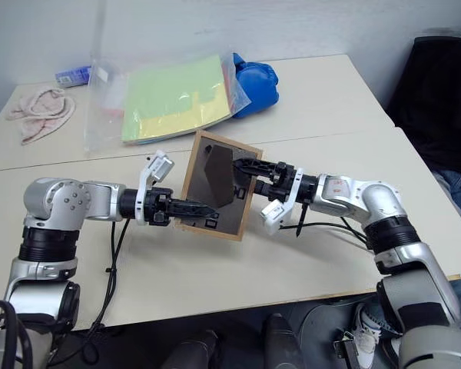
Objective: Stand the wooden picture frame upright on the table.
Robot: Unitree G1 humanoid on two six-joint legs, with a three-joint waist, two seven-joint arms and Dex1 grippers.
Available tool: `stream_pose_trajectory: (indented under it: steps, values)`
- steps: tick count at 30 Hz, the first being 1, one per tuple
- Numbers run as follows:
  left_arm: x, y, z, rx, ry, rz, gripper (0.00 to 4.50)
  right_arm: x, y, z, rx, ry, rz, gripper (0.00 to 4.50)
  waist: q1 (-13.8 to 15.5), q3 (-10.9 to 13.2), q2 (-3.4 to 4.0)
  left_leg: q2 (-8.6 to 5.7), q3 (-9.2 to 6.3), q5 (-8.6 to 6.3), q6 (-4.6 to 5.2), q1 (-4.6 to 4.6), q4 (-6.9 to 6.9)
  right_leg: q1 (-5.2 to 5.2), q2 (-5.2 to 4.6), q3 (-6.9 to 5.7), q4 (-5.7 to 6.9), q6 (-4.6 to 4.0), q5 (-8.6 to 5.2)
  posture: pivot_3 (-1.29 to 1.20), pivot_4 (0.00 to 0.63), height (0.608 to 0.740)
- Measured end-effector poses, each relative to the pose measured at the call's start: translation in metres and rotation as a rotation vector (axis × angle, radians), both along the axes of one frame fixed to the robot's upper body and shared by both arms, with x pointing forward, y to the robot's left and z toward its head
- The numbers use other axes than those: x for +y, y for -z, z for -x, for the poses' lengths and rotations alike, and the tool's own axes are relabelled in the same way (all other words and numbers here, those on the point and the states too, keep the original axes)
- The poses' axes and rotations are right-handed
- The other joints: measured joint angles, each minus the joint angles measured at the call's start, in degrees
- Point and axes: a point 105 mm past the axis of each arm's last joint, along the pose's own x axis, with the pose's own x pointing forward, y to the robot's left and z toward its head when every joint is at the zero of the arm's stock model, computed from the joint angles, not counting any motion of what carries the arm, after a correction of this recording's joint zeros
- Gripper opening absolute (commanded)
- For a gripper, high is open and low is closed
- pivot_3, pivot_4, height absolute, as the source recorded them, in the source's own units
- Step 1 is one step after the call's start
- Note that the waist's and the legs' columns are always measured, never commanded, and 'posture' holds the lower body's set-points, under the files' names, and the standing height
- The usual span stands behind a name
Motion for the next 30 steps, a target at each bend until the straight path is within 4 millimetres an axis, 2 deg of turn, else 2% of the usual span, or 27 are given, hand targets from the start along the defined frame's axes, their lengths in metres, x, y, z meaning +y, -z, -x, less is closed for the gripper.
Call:
stream_pose_trajectory:
  steps: [1,5,8,10,13,15,17,19,20,22,24,26,27,30]
  values:
    - [0.001,-0.001,0.000,0.003,0.001,0.010,1.19,0.001,-0.002,0.000,-0.013,-0.009,-0.011,2.14,-0.1,0.0,0.00,0.00,-0.02,0.00,0.00,0.00,0.00,0.00,0.00,0.00,-0.01,0.00,0.00,0.00,0.150,0.740]
    - [0.005,-0.005,0.002,0.001,0.004,0.021,1.19,0.002,-0.004,0.002,-0.052,-0.043,-0.049,1.90,-0.5,0.0,0.00,-0.02,-0.04,0.00,0.00,0.00,0.00,0.01,0.00,0.02,0.01,0.00,0.00,0.00,0.150,0.740]
    - [0.007,-0.004,0.004,-0.036,0.001,0.018,2.22,0.003,-0.003,0.004,-0.052,-0.064,-0.051,1.68,-0.9,0.0,0.00,-0.03,-0.03,0.00,0.00,0.03,-0.01,0.01,0.00,0.08,0.01,0.00,0.00,0.00,0.150,0.740]
    - [0.011,-0.005,0.002,-0.080,-0.022,0.010,2.81,0.003,0.001,0.004,-0.039,-0.069,-0.029,1.32,-0.9,0.0,0.00,0.00,-0.03,0.00,0.00,0.04,-0.02,0.00,0.00,0.09,0.00,0.00,0.00,0.00,0.150,0.740]
    - [0.039,-0.014,-0.002,-0.167,-0.130,-0.038,3.75,0.004,0.002,0.005,-0.023,-0.083,-0.005,1.26,-1.3,0.0,0.00,0.01,-0.02,-0.02,-0.04,0.11,-0.10,-0.12,0.00,0.41,0.01,0.00,0.00,0.00,0.150,0.740]
    - [0.083,-0.031,0.010,-0.269,-0.251,-0.068,4.36,0.002,-0.004,0.005,-0.011,-0.094,-0.008,1.26,-2.7,0.0,-0.10,0.00,0.02,-0.04,-0.06,0.09,-0.29,-0.48,0.08,0.87,0.09,-0.03,-0.02,0.00,0.150,0.740]
    - [0.109,-0.051,0.027,-0.402,-0.326,-0.105,4.50,-0.005,-0.006,0.002,0.032,-0.074,-0.017,1.26,-3.2,0.0,-0.17,0.00,0.00,-0.07,-0.09,0.09,-0.33,-0.59,0.19,1.09,0.09,-0.05,-0.03,0.00,0.150,0.740]
    - [0.115,-0.060,0.042,-0.515,-0.336,-0.128,4.50,-0.010,-0.004,-0.001,0.123,-0.058,-0.051,1.26,-3.7,0.0,-0.17,0.02,0.06,-0.08,-0.08,0.15,-0.37,-0.51,0.19,1.11,-0.05,-0.05,-0.03,0.00,0.150,0.740]
    - [0.114,-0.058,0.052,-0.573,-0.322,-0.151,4.50,-0.009,0.000,-0.003,0.215,-0.047,-0.068,1.26,-3.9,0.0,-0.18,0.04,0.05,-0.09,-0.06,0.15,-0.36,-0.47,0.18,1.11,-0.22,-0.05,-0.03,0.00,0.150,0.740]
    - [0.108,-0.044,0.065,-0.638,-0.298,-0.205,4.50,-0.005,0.011,-0.006,0.456,-0.003,-0.179,1.26,-4.3,0.0,-0.18,0.55,0.07,-0.16,-0.03,0.36,-0.16,0.26,0.28,1.18,-0.53,-0.17,0.04,0.00,0.150,0.740]
    - [0.100,-0.029,0.071,-0.711,-0.289,-0.253,4.50,0.000,0.036,-0.007,0.928,0.024,-0.324,1.26,-3.8,0.0,-0.15,1.05,-0.01,-0.67,-0.06,0.27,0.09,0.47,0.82,1.07,-0.67,-0.33,0.14,0.00,0.150,0.740]
    - [0.097,-0.023,0.069,-0.763,-0.302,-0.281,4.50,0.001,0.054,0.002,1.246,-0.006,-0.331,1.26,-2.7,0.1,-0.11,1.03,0.00,-0.74,-0.05,0.28,0.15,0.47,0.83,1.08,-0.68,-0.32,0.17,0.00,0.150,0.740]
    - [0.099,-0.021,0.064,-0.814,-0.337,-0.318,4.50,0.004,0.056,0.008,1.485,-0.067,-0.363,1.26,-1.9,0.1,-0.08,1.00,0.02,-0.76,-0.07,0.29,0.17,0.45,0.85,1.09,-0.81,-0.33,0.21,0.00,0.150,0.740]
    - [0.103,-0.021,0.057,-0.874,-0.378,-0.349,4.50,0.008,0.041,0.010,1.741,-0.170,-0.449,1.26,-0.8,0.1,-0.08,1.03,0.05,-0.79,-0.14,0.35,0.16,0.40,0.91,1.11,-0.82,-0.35,0.23,0.00,0.150,0.740]
